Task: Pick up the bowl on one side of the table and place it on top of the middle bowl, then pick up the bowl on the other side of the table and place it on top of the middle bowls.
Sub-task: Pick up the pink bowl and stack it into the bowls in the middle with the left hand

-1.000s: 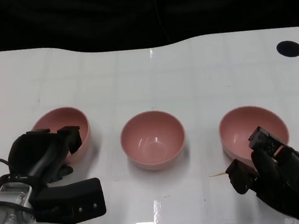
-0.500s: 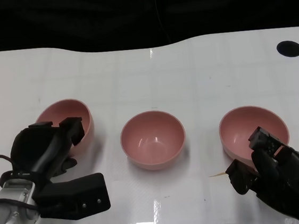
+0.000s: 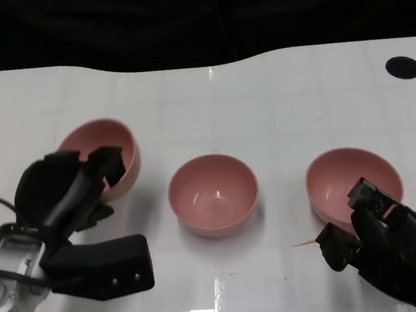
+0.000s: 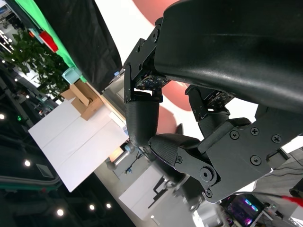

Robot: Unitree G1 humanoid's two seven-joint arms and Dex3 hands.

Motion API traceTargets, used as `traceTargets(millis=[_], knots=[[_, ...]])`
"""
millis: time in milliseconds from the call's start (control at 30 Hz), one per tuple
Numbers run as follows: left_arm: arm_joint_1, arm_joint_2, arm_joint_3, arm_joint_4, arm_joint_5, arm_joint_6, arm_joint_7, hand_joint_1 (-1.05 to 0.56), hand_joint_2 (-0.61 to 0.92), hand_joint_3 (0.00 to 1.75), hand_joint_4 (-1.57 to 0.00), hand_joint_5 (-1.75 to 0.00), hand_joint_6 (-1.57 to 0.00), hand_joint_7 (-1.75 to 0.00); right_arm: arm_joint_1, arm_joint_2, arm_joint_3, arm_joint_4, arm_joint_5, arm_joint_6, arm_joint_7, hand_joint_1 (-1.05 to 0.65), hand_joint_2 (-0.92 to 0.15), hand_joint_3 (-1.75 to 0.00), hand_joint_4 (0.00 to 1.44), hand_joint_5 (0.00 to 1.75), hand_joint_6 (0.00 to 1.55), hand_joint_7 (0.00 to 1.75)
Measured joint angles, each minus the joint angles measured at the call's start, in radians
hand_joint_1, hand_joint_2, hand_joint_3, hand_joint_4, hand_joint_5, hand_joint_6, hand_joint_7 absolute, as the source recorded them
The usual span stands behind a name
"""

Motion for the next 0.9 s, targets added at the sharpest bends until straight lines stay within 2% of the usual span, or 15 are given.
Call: traceTargets(millis=[67, 200, 367, 533, 900], knots=[[0.001, 0.008, 0.012, -0.039, 0.000, 0.015, -0.017, -0.03, 0.92, 0.08, -0.75, -1.75, -0.58, -1.73, 0.000, 0.000, 0.000, -0.001, 0.000, 0.002, -0.003, -0.12, -0.58, -1.26, 0.85, 1.75, 0.62, 1.75], [0.041, 0.066, 0.036, -0.259, -0.022, 0.024, -0.205, 0.00, 0.91, 0.08, -0.67, -1.75, -0.53, -1.69, 0.003, 0.000, -0.003, -0.001, 0.001, 0.003, -0.001, -0.12, -0.59, -1.27, 0.84, 1.75, 0.61, 1.75], [0.043, 0.096, 0.084, -0.449, -0.042, 0.048, -0.362, 0.02, 0.90, 0.06, -0.69, -1.75, -0.54, -1.73, 0.007, 0.000, -0.001, -0.011, 0.000, 0.005, -0.024, -0.11, -0.59, -1.27, 0.83, 1.75, 0.61, 1.75], [0.052, 0.097, 0.100, -0.517, -0.051, 0.035, -0.423, 0.01, 0.87, 0.04, -0.70, -1.75, -0.56, -1.75, 0.009, 0.000, 0.000, -0.015, 0.000, 0.007, -0.019, -0.11, -0.60, -1.28, 0.83, 1.75, 0.60, 1.75], [0.055, 0.096, 0.102, -0.541, -0.083, -0.038, -0.493, 0.00, 0.85, 0.03, -0.71, -1.75, -0.56, -1.75, 0.008, 0.000, 0.002, -0.016, 0.000, 0.008, -0.020, -0.10, -0.59, -1.28, 0.83, 1.75, 0.60, 1.75]])
